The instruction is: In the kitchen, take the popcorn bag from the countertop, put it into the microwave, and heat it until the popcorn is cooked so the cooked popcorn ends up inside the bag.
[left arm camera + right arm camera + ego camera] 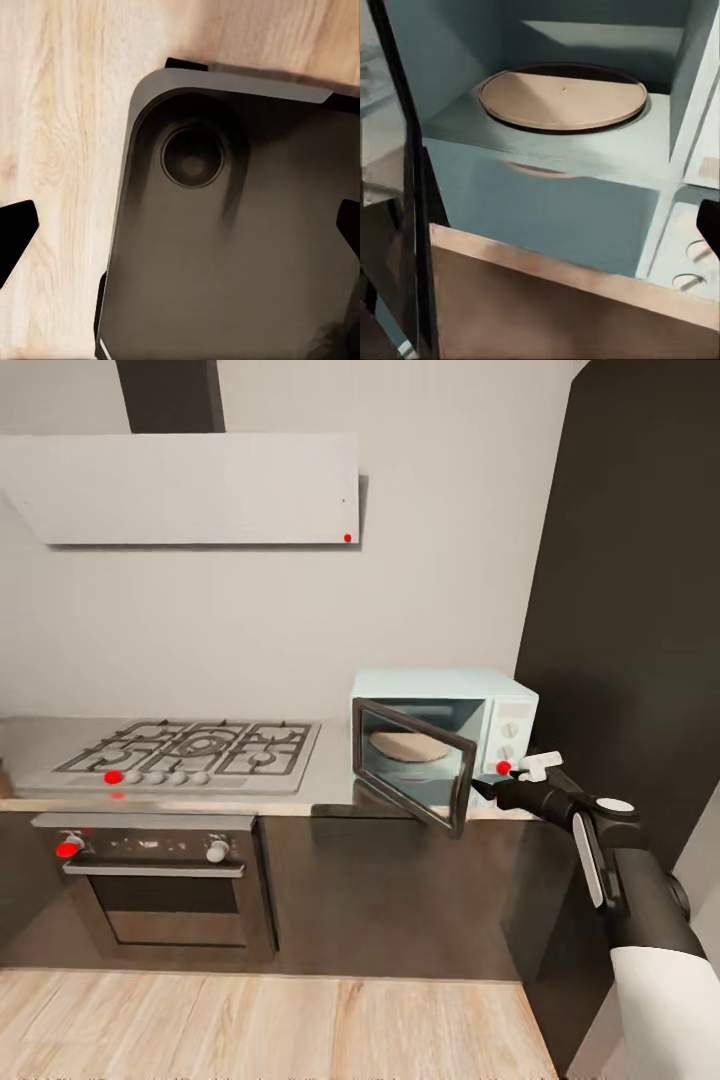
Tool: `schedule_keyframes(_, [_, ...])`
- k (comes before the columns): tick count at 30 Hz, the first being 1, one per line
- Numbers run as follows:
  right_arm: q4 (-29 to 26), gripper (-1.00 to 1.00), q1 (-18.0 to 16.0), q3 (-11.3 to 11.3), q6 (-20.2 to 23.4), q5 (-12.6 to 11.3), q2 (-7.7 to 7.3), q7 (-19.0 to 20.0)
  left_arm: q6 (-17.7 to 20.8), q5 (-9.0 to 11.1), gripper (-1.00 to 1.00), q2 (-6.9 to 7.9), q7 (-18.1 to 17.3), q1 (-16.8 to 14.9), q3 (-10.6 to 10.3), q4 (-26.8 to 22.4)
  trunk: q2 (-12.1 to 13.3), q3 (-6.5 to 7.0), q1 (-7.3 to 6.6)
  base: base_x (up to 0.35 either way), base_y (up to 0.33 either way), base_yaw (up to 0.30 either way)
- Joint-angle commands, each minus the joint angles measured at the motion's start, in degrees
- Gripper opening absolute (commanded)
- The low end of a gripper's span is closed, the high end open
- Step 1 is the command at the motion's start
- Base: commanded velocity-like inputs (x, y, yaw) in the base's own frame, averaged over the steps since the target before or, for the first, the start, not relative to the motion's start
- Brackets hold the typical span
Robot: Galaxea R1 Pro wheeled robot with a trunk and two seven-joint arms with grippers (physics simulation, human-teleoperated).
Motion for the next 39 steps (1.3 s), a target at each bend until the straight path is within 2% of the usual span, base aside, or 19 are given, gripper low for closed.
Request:
schedule_keyframes(1, [-0.1,1.00,-0.1,-0.1,0.3,0.4,0.02,0.6,-0.1,0.2,1.00,0.00,0.0,0.0,0.1,0.0,0.0,-0.06,-0.02,-0.145,0.289,0.000])
schedule_keyframes(21, [0.4,1.00,-0.1,-0.2,0.9,0.4,-0.35,0.7,-0.1,0.2,1.00,-0.01,0.0,0.0,0.0,0.0,0.0,-0.06,-0.02,-0.126,0.295,0.000])
schedule_keyframes(26, [1.0,1.00,-0.1,-0.2,1.0,2.3,-0.12,-0.3,-0.1,0.1,1.00,0.01,-0.1,0.0,-0.1,0.0,0.0,-0.06,-0.02,-0.064,0.311,0.000])
schedule_keyframes(39, [1.1,1.00,-0.1,-0.4,1.0,2.6,-0.58,-0.4,-0.1,0.1,1.00,0.03,-0.1,0.0,-0.1,0.0,0.0,-0.06,-0.02,-0.001,0.322,0.000])
